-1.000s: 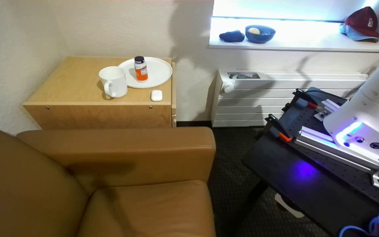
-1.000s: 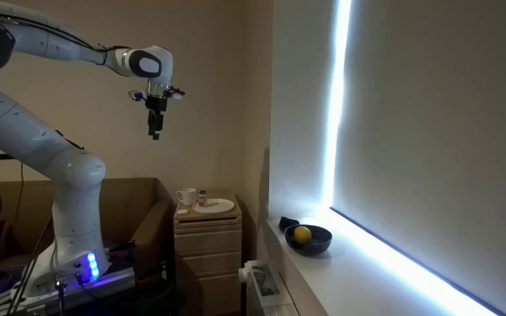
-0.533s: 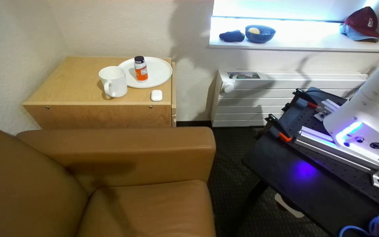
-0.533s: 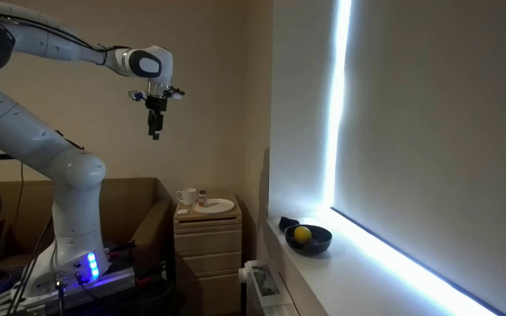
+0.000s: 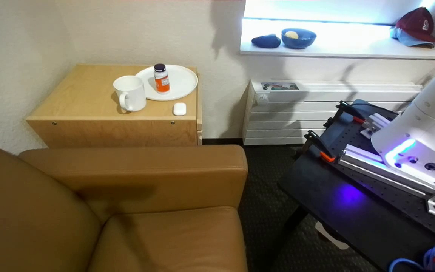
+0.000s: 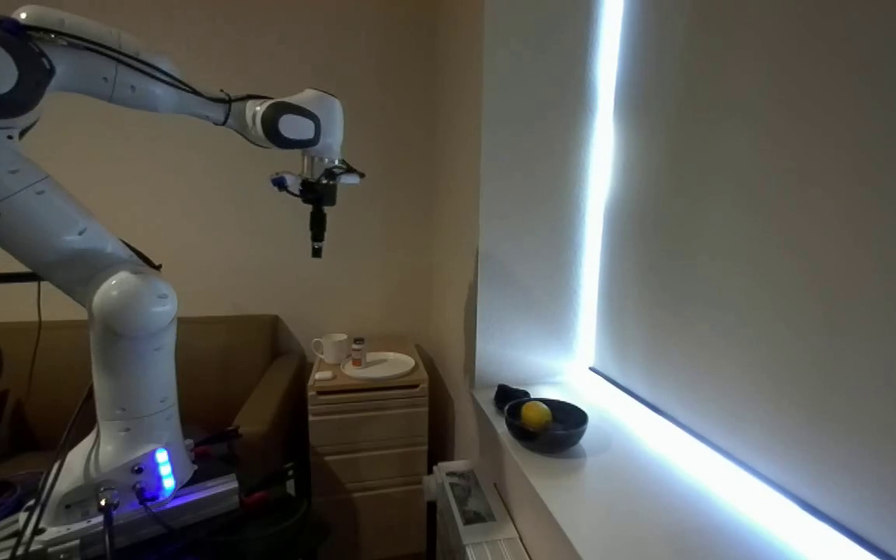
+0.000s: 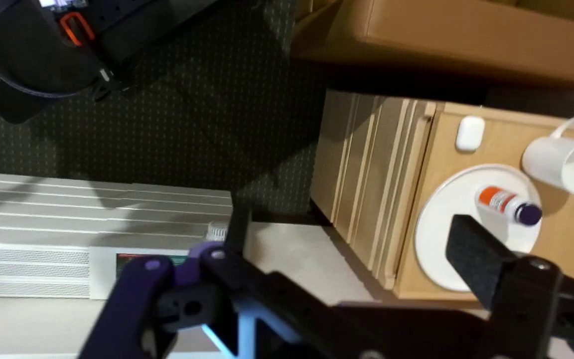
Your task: Remove the black sock from the windowsill and place it on the white tray on top of the nightstand
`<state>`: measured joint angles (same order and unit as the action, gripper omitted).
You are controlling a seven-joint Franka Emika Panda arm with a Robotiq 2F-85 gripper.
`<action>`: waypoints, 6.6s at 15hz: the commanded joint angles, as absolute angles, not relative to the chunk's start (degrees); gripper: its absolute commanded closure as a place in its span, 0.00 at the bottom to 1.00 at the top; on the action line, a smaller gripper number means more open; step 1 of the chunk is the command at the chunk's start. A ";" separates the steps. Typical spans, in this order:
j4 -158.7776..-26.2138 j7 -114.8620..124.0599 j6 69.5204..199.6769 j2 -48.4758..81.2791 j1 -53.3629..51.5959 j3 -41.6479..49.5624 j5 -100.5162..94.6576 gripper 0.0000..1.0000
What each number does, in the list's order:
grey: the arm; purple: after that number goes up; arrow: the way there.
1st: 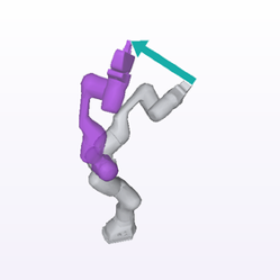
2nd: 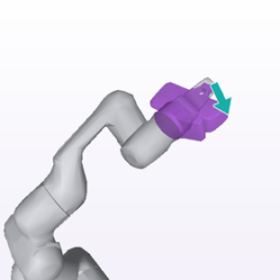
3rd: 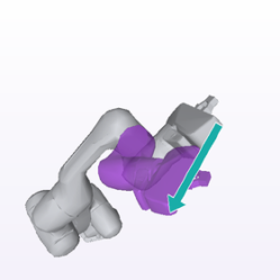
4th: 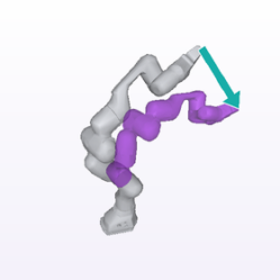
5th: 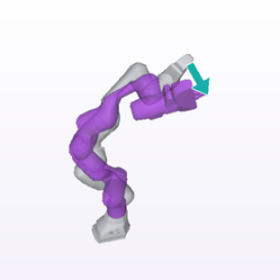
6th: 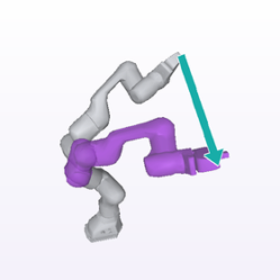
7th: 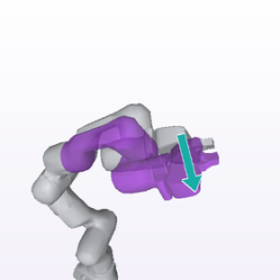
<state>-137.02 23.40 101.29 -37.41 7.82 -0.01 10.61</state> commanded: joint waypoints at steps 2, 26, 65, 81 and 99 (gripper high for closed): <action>-130.06 25.31 106.59 -24.05 14.25 6.46 10.90 0.00; -102.80 64.65 124.75 14.47 14.44 13.67 17.85 0.00; -70.02 98.99 129.08 57.22 15.60 13.88 13.84 0.00; -68.21 101.43 128.34 58.92 17.10 13.10 12.40 0.54; -70.59 70.14 109.51 48.62 24.18 8.19 11.40 0.98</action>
<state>-65.62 79.34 114.42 56.23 21.93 8.14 13.57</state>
